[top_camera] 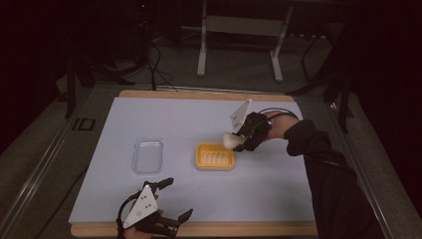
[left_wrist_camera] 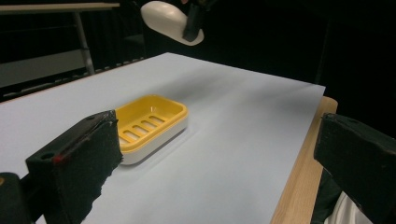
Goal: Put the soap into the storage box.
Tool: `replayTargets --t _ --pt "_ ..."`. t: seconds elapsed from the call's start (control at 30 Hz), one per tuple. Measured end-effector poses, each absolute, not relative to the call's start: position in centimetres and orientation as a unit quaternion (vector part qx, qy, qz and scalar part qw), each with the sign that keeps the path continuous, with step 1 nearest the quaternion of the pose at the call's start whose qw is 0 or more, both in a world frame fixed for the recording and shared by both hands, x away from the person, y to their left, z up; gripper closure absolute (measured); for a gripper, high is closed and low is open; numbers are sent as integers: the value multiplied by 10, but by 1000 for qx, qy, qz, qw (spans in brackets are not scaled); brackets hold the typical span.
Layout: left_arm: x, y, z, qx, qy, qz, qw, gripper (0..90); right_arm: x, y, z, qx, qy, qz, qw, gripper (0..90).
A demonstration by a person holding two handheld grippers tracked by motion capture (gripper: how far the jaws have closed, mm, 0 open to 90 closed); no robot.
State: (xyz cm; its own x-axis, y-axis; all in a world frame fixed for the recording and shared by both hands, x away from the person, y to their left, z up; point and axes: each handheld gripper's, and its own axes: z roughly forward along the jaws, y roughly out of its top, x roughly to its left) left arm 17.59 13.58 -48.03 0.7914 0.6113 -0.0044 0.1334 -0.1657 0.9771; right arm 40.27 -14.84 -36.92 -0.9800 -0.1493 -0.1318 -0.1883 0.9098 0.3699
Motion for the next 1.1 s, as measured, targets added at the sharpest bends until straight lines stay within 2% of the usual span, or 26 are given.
replayTargets --t 1.1 --pt "171 138 -481 740 236 211 593 9 415 -104 -398 -114 964 237 46 498"
